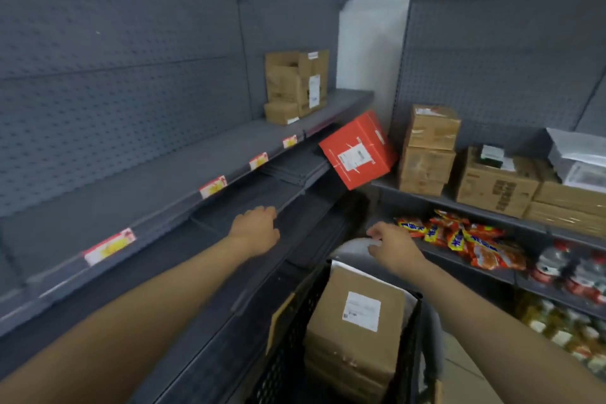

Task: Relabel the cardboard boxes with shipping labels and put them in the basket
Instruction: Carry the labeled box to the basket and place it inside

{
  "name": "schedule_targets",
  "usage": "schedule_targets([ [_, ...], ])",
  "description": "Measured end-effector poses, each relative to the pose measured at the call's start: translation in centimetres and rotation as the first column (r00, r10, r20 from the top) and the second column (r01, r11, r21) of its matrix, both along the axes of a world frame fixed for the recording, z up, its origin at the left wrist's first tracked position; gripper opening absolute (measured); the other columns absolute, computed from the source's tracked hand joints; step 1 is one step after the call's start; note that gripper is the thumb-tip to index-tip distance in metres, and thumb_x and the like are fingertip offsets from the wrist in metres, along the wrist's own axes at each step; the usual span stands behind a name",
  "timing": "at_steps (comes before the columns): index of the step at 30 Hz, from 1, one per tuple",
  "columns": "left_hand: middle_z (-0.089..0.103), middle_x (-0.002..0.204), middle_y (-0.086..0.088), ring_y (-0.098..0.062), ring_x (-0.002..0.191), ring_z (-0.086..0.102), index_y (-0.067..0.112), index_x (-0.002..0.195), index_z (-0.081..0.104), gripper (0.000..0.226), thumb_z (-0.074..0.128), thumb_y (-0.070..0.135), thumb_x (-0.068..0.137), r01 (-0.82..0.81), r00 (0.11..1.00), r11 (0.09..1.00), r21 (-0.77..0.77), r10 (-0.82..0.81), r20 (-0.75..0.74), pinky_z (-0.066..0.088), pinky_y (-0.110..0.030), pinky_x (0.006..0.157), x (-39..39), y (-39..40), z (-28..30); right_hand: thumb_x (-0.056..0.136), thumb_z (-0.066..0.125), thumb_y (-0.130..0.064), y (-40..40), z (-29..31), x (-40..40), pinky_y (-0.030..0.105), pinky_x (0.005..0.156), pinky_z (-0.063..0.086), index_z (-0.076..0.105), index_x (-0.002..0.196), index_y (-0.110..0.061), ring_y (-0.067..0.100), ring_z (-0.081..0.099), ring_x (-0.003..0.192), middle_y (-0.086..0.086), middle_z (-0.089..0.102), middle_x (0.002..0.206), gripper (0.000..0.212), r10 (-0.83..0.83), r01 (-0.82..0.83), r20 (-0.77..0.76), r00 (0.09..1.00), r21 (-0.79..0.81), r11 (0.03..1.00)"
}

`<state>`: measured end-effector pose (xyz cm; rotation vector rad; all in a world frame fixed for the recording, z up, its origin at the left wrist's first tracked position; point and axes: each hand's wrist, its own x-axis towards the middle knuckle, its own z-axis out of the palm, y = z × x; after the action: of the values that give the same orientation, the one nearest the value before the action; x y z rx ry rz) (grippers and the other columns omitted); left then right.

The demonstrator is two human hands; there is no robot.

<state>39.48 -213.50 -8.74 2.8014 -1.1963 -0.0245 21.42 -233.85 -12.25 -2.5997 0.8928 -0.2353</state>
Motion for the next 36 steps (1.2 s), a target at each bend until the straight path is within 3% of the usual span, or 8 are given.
schedule_targets([
  [5, 0.051, 0.130, -0.013, -0.033, 0.116, 0.052, 0.011, 0.129, 0.046, 0.040, 0.048, 0.033, 0.096, -0.141, 0.988, 0.989, -0.048, 0.144, 0.055, 0.044, -0.039, 0.093, -3.1, 11.3, 2.4, 0.089, 0.057, -0.021, 9.4, 3.4, 3.1, 0.039, 0.100, 0.043, 0.055, 0.127, -0.016, 0.028, 0.049, 0.120, 0.007, 0.057, 0.127, 0.038, 0.275, -0.274, 0.014, 0.961, -0.057, 0.960],
  [12, 0.054, 0.133, -0.013, -0.032, 0.121, 0.052, 0.009, 0.126, 0.049, 0.036, 0.048, 0.027, 0.095, -0.516, 0.856, 0.855, -0.058, 0.516, -0.012, 0.043, -0.039, 0.096, -7.9, 33.5, 1.0, 0.093, 0.054, -0.025, 29.5, 3.5, 8.5, 0.036, 0.100, 0.041, 0.051, 0.128, -0.020, 0.027, 0.044, 0.122, 0.005, 0.053, 0.131, 0.036, 0.635, -0.648, -0.133, 0.761, -0.106, 0.755],
  [15, 0.055, 0.130, -0.013, -0.032, 0.118, 0.054, 0.009, 0.122, 0.053, 0.031, 0.043, 0.019, 0.094, -0.703, 0.711, 0.711, -0.016, 0.702, -0.048, 0.045, -0.040, 0.093, -12.4, 45.4, -0.1, 0.092, 0.051, -0.021, 41.9, 2.5, 9.4, 0.034, 0.098, 0.043, 0.053, 0.124, -0.018, 0.027, 0.048, 0.119, 0.007, 0.056, 0.128, 0.032, 0.775, -0.792, -0.167, 0.609, -0.090, 0.603],
  [18, 0.059, 0.127, -0.008, -0.031, 0.115, 0.057, 0.018, 0.121, 0.054, 0.032, 0.048, 0.021, 0.090, -0.860, 0.510, 0.507, -0.053, 0.853, -0.115, 0.046, -0.035, 0.091, -18.7, 57.5, -0.9, 0.090, 0.050, -0.018, 56.3, 1.5, 8.0, 0.030, 0.093, 0.046, 0.057, 0.118, -0.017, 0.027, 0.055, 0.115, 0.007, 0.062, 0.123, 0.029, 0.868, -0.890, -0.198, 0.456, -0.099, 0.445],
  [21, 0.058, 0.127, -0.006, -0.030, 0.115, 0.056, 0.020, 0.123, 0.053, 0.033, 0.049, 0.026, 0.090, -0.947, 0.322, 0.321, -0.028, 0.939, -0.120, 0.045, -0.034, 0.090, -26.7, 68.2, -1.7, 0.090, 0.048, -0.016, 70.3, 1.1, 4.1, 0.027, 0.082, 0.044, 0.059, 0.107, -0.016, 0.029, 0.058, 0.109, 0.008, 0.064, 0.118, 0.019, 0.931, -0.951, -0.214, 0.296, -0.153, 0.267],
  [23, 0.057, 0.126, -0.007, -0.031, 0.114, 0.056, 0.017, 0.121, 0.053, 0.032, 0.048, 0.028, 0.091, -0.980, 0.197, 0.198, -0.004, 0.974, -0.112, 0.045, -0.036, 0.088, -31.9, 74.2, -2.2, 0.091, 0.048, -0.018, 78.5, 1.1, 0.8, 0.029, 0.086, 0.046, 0.058, 0.113, -0.015, 0.030, 0.056, 0.111, 0.009, 0.062, 0.120, 0.024, 0.963, -0.976, -0.196, 0.186, -0.153, 0.157],
  [28, 0.061, 0.120, -0.010, -0.032, 0.109, 0.059, 0.015, 0.116, 0.055, 0.031, 0.047, 0.030, 0.090, -0.994, -0.110, -0.110, -0.001, 0.990, -0.086, 0.048, -0.038, 0.087, -43.4, 85.3, -2.4, 0.092, 0.048, -0.017, 95.0, 0.7, -6.9, 0.031, 0.087, 0.045, 0.057, 0.114, -0.015, 0.029, 0.056, 0.110, 0.010, 0.061, 0.119, 0.023, 0.973, -0.974, -0.176, -0.148, -0.145, -0.175],
  [36, 0.056, 0.129, -0.009, -0.029, 0.118, 0.054, 0.014, 0.122, 0.054, 0.034, 0.050, 0.027, 0.091, -0.855, -0.504, -0.518, -0.037, 0.844, -0.183, 0.045, -0.035, 0.094, -57.1, 97.4, -5.3, 0.089, 0.051, -0.023, 115.2, -1.5, -19.4, 0.032, 0.090, 0.042, 0.059, 0.111, -0.023, 0.026, 0.053, 0.113, 0.002, 0.063, 0.117, 0.024, 0.813, -0.796, -0.201, -0.547, -0.177, -0.579],
])
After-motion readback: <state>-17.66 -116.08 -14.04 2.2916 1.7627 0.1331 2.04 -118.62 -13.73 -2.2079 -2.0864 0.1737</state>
